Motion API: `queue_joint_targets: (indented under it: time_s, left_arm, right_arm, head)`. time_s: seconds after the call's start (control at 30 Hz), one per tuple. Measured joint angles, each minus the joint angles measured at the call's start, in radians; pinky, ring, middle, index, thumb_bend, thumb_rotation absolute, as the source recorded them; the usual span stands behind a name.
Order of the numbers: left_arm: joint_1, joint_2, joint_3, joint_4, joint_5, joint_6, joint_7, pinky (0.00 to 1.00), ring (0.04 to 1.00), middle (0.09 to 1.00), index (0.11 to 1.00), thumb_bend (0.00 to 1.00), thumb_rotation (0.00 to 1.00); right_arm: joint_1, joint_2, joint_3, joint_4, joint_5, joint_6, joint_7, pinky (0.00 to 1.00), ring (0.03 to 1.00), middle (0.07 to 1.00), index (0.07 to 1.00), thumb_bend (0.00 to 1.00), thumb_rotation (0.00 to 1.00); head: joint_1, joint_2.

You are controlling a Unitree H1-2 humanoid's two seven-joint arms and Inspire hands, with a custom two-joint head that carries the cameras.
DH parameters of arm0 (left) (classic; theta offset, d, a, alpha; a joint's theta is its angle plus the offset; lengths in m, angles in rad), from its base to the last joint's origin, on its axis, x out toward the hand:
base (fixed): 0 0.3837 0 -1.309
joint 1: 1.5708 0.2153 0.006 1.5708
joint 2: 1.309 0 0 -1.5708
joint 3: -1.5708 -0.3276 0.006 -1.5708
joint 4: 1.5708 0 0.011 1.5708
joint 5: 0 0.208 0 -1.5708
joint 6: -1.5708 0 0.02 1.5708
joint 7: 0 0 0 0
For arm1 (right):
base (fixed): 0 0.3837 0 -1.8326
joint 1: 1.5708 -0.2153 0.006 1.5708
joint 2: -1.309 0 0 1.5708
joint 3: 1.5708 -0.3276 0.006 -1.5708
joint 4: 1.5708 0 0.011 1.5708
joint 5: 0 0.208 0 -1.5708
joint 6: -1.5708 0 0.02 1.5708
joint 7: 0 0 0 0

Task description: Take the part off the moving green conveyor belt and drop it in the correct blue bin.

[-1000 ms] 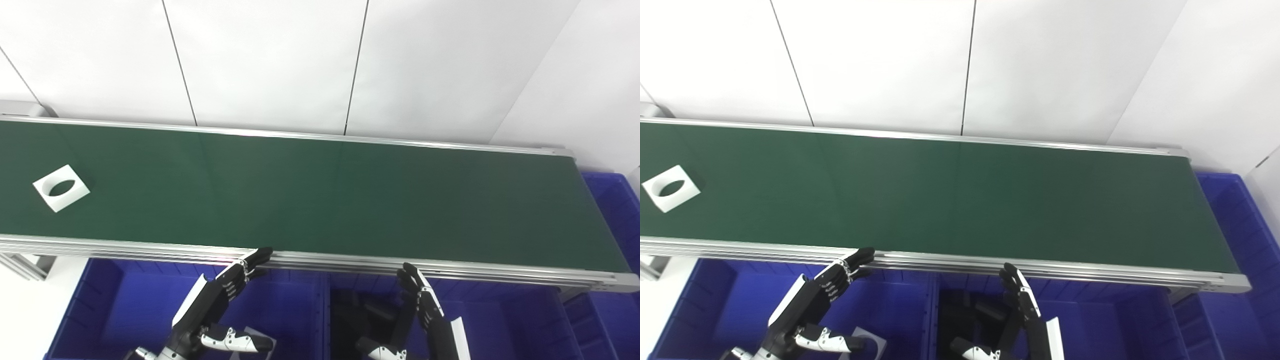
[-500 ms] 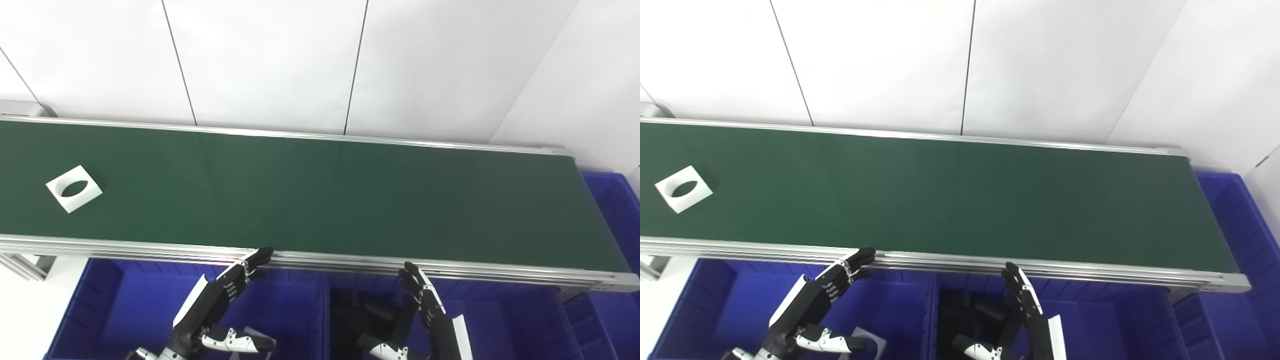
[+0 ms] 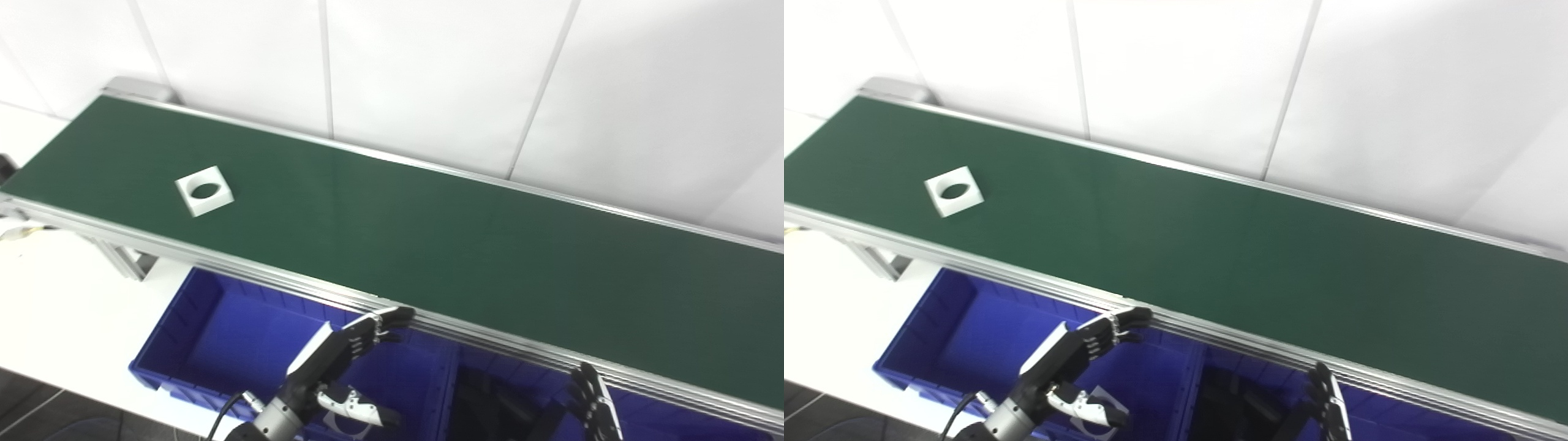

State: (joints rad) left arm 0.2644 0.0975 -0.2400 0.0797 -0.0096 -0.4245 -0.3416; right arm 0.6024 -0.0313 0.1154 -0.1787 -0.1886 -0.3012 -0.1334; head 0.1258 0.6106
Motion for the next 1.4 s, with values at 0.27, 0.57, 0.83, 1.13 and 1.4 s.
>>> queue_joint_targets:
  time_s: [0.27,0.57,0.83,1.13,1.4]
  left_arm:
    - [-0.001,-0.006,-0.005,0.011,0.007,0.000,0.021,0.79,0.848,0.868,0.810,0.97,0.23]
    - [-0.009,-0.006,-0.006,0.044,0.012,-0.001,0.021,0.78,0.839,0.859,0.800,0.98,0.20]
    - [-0.018,-0.003,-0.005,0.044,-0.002,-0.001,0.013,0.77,0.835,0.855,0.795,0.98,0.17]
    - [-0.028,-0.002,0.018,0.034,-0.026,-0.001,-0.003,0.77,0.830,0.849,0.796,0.99,0.17]
    - [-0.036,-0.002,0.051,-0.016,-0.042,-0.001,-0.010,0.75,0.836,0.858,0.796,1.00,0.22]
  right_arm:
    - [0.001,0.007,-0.008,0.023,0.015,-0.025,0.001,1.00,0.968,0.938,0.980,0.61,0.00]
    - [-0.008,0.023,-0.028,0.065,0.002,-0.034,-0.004,0.67,0.735,0.887,0.958,0.62,0.00]
    - [-0.010,0.043,-0.039,0.103,0.015,-0.059,-0.006,0.59,0.668,0.895,0.961,0.61,0.00]
    - [-0.028,0.043,-0.048,0.140,0.018,-0.095,-0.006,0.71,0.764,0.897,0.962,0.59,0.00]
    - [-0.029,0.049,-0.049,0.141,0.018,-0.099,-0.006,0.60,0.697,0.893,0.957,0.60,0.00]
  head:
    - [0.002,-0.046]
    - [0.002,-0.120]
    - [0.011,-0.143]
    - [0.011,-0.149]
    - [0.014,-0.156]
